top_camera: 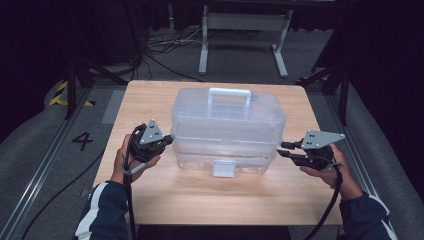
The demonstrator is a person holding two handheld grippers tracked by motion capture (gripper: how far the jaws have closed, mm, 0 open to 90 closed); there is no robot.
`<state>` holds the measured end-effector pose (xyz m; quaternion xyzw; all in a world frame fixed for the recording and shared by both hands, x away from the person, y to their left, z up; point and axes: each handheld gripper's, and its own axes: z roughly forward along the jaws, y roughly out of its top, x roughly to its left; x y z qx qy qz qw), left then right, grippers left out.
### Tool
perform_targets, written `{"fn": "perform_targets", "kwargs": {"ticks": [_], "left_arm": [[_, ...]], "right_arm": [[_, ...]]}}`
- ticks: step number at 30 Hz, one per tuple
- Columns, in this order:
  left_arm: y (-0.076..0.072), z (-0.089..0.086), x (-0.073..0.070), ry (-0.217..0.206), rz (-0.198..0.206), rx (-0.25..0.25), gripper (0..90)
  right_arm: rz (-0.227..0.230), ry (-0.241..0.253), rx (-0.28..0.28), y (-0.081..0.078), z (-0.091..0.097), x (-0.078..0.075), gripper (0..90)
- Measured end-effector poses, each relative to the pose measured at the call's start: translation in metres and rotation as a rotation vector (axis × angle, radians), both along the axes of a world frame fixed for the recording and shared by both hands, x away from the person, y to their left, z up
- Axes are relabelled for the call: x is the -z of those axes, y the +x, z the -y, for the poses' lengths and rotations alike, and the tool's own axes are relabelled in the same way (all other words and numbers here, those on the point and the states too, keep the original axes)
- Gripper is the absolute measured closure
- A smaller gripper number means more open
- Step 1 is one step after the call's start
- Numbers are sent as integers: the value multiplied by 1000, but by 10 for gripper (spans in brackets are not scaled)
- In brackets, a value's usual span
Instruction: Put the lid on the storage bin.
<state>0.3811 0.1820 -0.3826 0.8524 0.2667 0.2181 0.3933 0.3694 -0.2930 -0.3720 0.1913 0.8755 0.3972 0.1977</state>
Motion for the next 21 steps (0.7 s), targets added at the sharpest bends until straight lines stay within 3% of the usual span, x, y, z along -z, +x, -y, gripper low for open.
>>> {"fn": "perform_targets", "kwargs": {"ticks": [21], "left_arm": [[-6,0,12,35,-19,-8,900]], "right_arm": [[-36,-32,41,1,2,7,729]]}}
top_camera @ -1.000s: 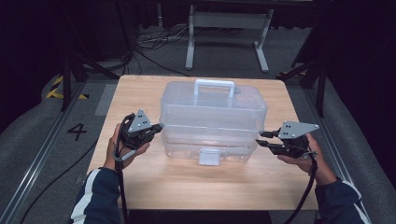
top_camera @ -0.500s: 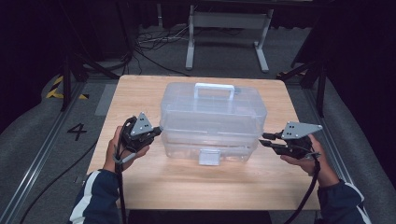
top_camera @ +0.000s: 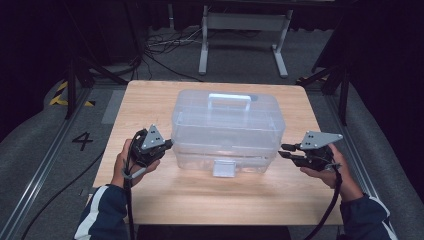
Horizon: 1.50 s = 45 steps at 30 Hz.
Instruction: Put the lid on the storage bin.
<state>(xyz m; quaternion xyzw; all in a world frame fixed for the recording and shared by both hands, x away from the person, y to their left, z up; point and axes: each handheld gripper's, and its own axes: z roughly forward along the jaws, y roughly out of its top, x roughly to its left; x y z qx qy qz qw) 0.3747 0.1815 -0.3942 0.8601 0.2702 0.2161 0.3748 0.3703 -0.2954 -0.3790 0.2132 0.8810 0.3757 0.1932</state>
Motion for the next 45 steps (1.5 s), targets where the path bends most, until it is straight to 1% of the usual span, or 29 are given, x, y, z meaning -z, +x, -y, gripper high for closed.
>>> {"fn": "perform_targets", "kwargs": {"ticks": [1,5,9,12,17,25,29,32,40,43,45], "left_arm": [[0,0,2,9,-7,0,900],[-1,1,4,29,-11,-1,900],[-1,2,6,33,-15,0,900],[-1,2,6,37,-19,1,900],[-1,2,9,47,-28,3,900],[-2,0,12,55,-34,0,900],[-4,-1,13,67,-37,-1,900],[-4,-2,15,66,-38,6,900],[-4,-3,16,63,-42,8,899],[-5,-4,17,62,-45,6,874],[-5,-5,16,63,-49,16,858]], "right_arm": [[0,11,0,0,1,0,723],[-9,-13,-9,-1,-1,2,725],[-11,-20,-12,-1,-1,3,725],[-18,-16,-15,-2,-1,4,726],[-32,-35,-14,-3,-3,6,725],[-44,-41,-19,-4,-4,8,724],[-45,-40,-16,-4,-4,8,724],[-49,-35,-22,-4,-5,9,723],[-48,-40,-21,-5,-6,9,722],[-50,-44,-24,-5,-7,10,714],[-50,-47,-24,-5,-7,10,713]]}}
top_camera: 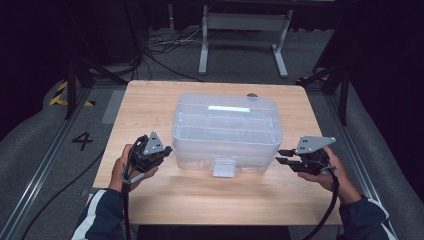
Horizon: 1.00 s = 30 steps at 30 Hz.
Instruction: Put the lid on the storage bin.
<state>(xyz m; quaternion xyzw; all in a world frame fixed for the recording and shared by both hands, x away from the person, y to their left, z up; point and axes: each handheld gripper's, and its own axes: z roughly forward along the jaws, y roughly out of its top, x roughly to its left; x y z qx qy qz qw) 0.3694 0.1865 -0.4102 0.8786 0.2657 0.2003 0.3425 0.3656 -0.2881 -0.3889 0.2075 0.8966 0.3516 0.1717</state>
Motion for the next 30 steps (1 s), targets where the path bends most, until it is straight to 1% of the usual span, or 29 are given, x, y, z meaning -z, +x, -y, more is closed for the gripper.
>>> {"fn": "perform_targets", "kwargs": {"ticks": [3,12,15,20,25,27,28,29,30], "left_arm": [[-2,0,-2,-3,8,4,850],[-2,0,0,3,6,2,820],[-2,0,0,3,6,1,790],[-6,0,-1,8,19,1,729],[-9,-2,0,8,13,3,681],[-11,-4,2,13,10,2,662],[-12,-5,2,19,8,5,648],[-12,-5,2,19,8,5,643],[-13,-5,3,24,5,3,643]], "right_arm": [[2,-2,-2,0,0,0,710],[9,-11,-3,0,-1,0,686],[25,-29,1,0,-1,0,671],[29,-31,-1,-1,0,-2,649],[33,-65,-13,-2,-1,-2,605],[36,-74,-9,-3,-1,-3,592],[45,-85,-11,-5,-1,-3,579],[45,-85,-11,-5,-1,-3,579],[50,-95,-15,-6,-1,-4,575]]}}
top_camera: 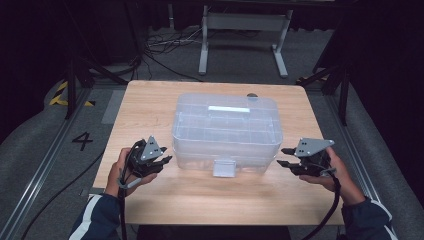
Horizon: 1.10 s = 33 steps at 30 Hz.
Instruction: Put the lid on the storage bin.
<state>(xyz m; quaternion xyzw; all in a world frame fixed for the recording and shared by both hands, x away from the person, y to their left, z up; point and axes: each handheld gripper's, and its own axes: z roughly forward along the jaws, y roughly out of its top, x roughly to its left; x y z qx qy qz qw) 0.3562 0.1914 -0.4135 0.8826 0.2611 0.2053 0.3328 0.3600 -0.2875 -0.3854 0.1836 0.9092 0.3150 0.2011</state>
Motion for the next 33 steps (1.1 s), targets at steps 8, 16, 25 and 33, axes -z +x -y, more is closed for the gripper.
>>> {"fn": "perform_targets", "kwargs": {"ticks": [8,16,25,33], "left_arm": [[-8,-5,9,72,-14,-10,586],[-13,-8,19,106,-30,-2,461],[-18,-14,32,122,-64,-21,396],[-23,-22,40,130,-66,-45,331]], "right_arm": [[28,-49,-5,-7,1,2,542],[46,-75,13,-9,6,6,497],[38,-97,38,-11,16,16,472],[31,-88,56,-15,30,22,460]]}}
